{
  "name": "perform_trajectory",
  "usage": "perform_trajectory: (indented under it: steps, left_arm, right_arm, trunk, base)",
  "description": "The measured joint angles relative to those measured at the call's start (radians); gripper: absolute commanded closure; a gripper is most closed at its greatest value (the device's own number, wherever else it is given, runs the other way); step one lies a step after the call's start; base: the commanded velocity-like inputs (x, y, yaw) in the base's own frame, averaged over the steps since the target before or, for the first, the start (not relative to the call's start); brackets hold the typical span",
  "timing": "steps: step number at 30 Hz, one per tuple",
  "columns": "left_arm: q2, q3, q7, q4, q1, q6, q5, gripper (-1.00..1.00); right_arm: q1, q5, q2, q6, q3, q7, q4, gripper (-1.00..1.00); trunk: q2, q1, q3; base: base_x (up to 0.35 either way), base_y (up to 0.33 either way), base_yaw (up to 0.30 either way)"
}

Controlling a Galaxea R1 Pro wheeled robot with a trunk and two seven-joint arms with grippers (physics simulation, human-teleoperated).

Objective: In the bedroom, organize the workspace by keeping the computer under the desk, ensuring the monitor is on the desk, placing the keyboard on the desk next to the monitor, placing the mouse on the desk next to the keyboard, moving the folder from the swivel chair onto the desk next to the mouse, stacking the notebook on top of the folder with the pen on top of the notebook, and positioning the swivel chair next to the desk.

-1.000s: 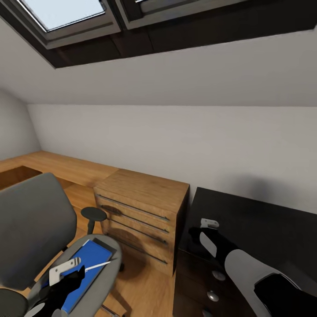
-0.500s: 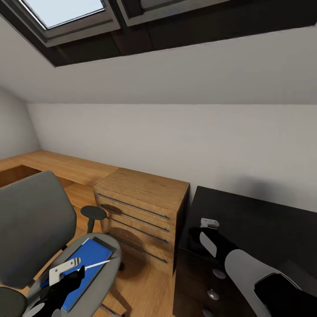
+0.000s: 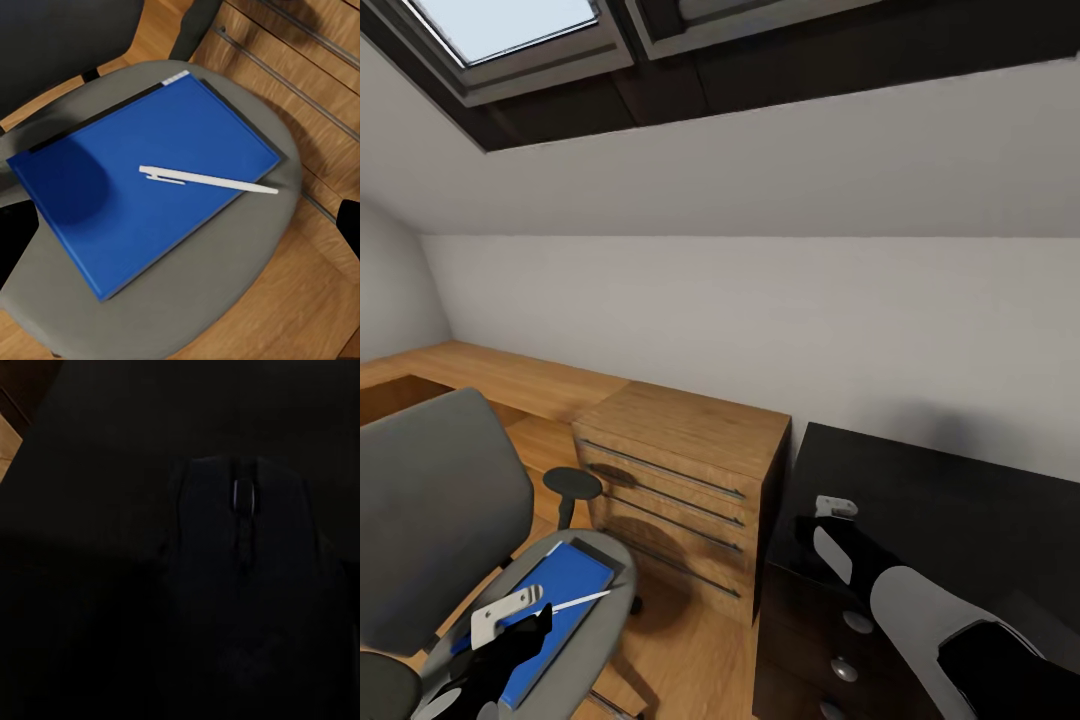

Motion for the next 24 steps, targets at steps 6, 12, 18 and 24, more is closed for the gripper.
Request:
perform_trajectory:
  steps: [6,12,18,24]
  left_arm:
    - [0.000,0.000,0.000,0.000,0.000,0.000,0.000,-1.00]
    - [0.000,0.000,0.000,0.000,0.000,0.000,0.000,-1.00]
    - [-0.001,-0.003,-0.001,0.000,0.000,0.000,0.000,-1.00]
    - [-0.001,-0.004,-0.001,0.000,0.000,-0.001,0.000,-1.00]
  right_arm:
    - [0.000,0.000,0.001,0.002,0.000,0.001,-0.002,1.00]
    - [0.000,0.000,0.001,0.002,-0.001,0.001,-0.002,1.00]
    - [0.000,-0.002,0.000,0.002,-0.001,0.001,-0.002,1.00]
    - [0.000,-0.004,-0.001,0.002,-0.001,-0.006,-0.002,1.00]
  trunk:
    - [0.000,0.000,0.000]
    - [0.000,0.000,0.000]
    - [0.000,0.000,0.000]
    - [0.000,0.000,0.000]
  base:
    - [0.000,0.000,0.000]
    - [0.000,0.000,0.000]
    - [0.000,0.000,0.000]
    - [0.000,0.000,0.000]
